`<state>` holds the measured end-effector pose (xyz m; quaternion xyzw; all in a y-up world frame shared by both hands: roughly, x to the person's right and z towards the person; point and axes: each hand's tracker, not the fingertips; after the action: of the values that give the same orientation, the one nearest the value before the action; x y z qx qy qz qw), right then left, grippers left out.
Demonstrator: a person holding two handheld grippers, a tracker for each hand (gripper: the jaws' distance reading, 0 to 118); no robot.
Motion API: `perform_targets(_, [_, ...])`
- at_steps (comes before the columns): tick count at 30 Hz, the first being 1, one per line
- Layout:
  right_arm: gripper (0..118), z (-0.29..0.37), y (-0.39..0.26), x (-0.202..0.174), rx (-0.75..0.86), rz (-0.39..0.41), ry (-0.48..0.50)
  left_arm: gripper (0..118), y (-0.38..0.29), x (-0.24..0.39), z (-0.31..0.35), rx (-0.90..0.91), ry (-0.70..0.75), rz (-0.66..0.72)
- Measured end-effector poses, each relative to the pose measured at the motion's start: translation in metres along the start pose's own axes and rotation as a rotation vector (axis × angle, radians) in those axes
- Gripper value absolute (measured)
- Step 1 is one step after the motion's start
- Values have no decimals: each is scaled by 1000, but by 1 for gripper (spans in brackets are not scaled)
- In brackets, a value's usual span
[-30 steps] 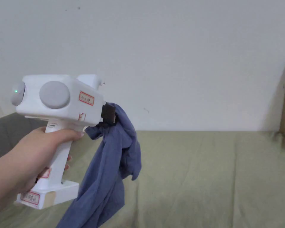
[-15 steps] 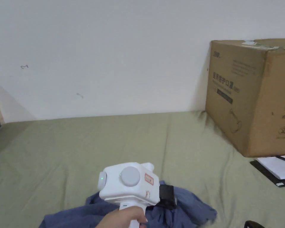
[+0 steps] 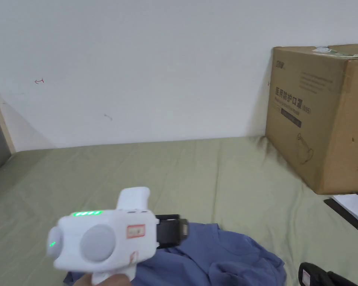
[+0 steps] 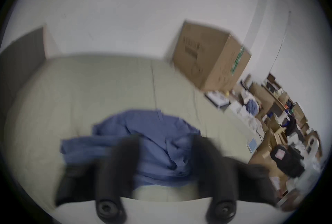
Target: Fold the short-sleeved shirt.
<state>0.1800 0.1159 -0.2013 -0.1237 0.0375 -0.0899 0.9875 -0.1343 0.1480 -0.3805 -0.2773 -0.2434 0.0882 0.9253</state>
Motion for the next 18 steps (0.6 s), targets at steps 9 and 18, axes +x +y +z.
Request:
perform_targets(9, [0,16,1,-27,226,41,-42,0,-91,3,157,498,303,-68])
perform_targets(18, [0,12,-6,-40,180,37,-55,0,-119,-24,176,451,396,27])
